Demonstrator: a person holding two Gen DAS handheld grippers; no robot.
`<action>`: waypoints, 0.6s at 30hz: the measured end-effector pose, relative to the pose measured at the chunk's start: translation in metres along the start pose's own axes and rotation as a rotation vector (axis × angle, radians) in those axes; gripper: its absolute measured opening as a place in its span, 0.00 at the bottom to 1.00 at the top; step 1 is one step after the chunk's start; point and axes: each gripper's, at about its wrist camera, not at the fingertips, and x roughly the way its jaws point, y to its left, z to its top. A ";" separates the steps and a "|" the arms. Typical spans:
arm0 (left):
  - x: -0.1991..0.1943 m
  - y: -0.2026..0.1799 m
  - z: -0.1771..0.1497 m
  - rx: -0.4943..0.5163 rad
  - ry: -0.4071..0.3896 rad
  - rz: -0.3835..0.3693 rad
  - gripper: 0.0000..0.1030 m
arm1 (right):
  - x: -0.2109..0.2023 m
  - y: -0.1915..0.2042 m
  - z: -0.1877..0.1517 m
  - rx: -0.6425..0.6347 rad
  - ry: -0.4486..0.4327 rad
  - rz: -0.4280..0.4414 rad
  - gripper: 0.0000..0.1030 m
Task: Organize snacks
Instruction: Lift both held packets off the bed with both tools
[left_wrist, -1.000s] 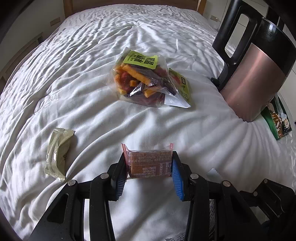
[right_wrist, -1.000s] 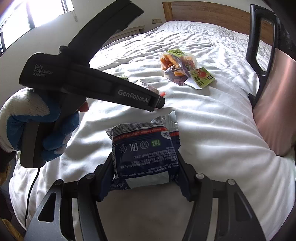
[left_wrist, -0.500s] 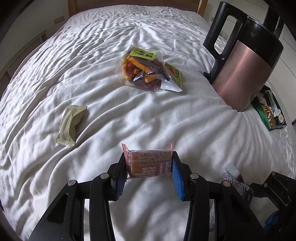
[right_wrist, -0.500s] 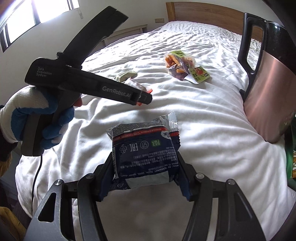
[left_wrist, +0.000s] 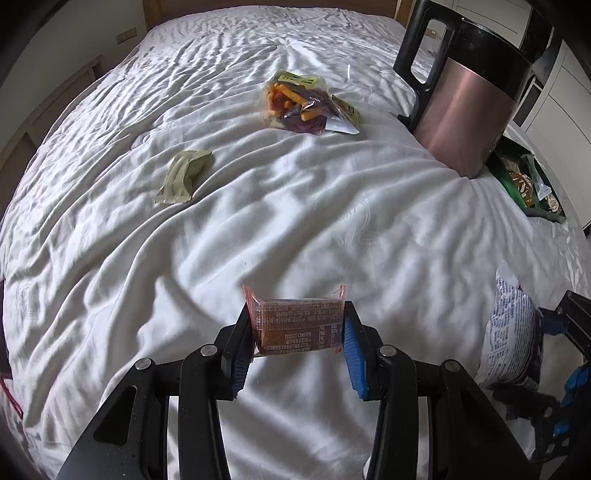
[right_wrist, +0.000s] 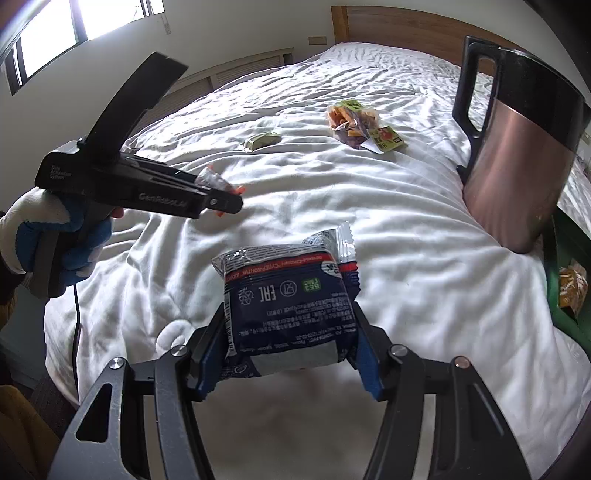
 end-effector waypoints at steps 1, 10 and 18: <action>-0.002 0.000 -0.005 0.001 0.004 0.000 0.37 | -0.003 0.000 -0.003 0.000 0.001 -0.002 1.00; -0.012 -0.013 -0.048 0.028 0.053 0.003 0.37 | -0.037 -0.013 -0.035 0.020 0.013 -0.042 1.00; -0.015 -0.073 -0.065 0.131 0.085 -0.048 0.37 | -0.081 -0.049 -0.074 0.092 0.006 -0.116 1.00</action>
